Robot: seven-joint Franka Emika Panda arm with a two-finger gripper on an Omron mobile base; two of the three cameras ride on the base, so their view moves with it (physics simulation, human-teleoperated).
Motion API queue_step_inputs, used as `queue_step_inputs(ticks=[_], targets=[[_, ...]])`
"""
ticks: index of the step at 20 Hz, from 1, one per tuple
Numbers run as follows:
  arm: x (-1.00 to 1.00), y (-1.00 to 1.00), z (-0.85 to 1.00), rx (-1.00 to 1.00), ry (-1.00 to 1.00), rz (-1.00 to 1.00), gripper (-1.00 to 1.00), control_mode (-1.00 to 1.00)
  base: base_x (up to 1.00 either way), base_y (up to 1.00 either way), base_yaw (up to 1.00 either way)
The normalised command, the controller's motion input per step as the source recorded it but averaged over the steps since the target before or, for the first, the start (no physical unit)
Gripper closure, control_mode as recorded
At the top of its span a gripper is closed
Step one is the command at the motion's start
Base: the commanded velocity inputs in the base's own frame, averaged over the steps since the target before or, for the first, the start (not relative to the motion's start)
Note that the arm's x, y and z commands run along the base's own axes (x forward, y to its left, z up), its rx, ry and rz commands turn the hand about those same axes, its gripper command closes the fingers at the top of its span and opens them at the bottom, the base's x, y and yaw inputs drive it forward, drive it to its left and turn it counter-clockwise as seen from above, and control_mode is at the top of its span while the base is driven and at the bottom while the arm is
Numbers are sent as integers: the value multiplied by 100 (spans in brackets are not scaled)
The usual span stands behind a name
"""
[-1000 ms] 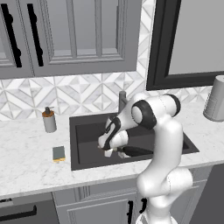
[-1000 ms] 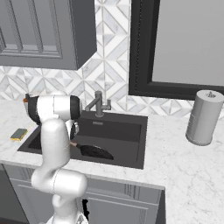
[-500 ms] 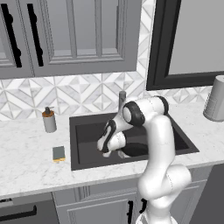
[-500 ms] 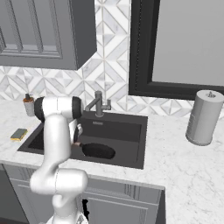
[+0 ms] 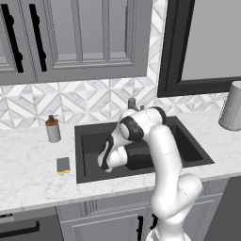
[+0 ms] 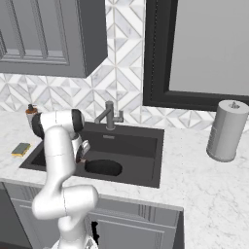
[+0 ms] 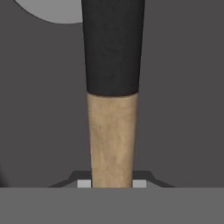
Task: Pick the pan and sponge and place them into the sink. Then turn on the water.
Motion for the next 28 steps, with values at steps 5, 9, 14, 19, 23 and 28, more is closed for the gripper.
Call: queue_step_inputs(ticks=[5,9,14,19,23,28], targets=[[7,33,-9,0,0,-13,-100,-100,0,0,0],[21,42,0,0,3,-14,-100,-100,0,0,0],[21,27,18,0,8,-6,-100,-100,0,0,0],[1,5,62,0,12,-1,-100,-100,0,0,0],[-2,0,64,0,14,0,-100,-100,0,0,0],[-16,16,43,-7,2,0,-100,-100,0,0,0]])
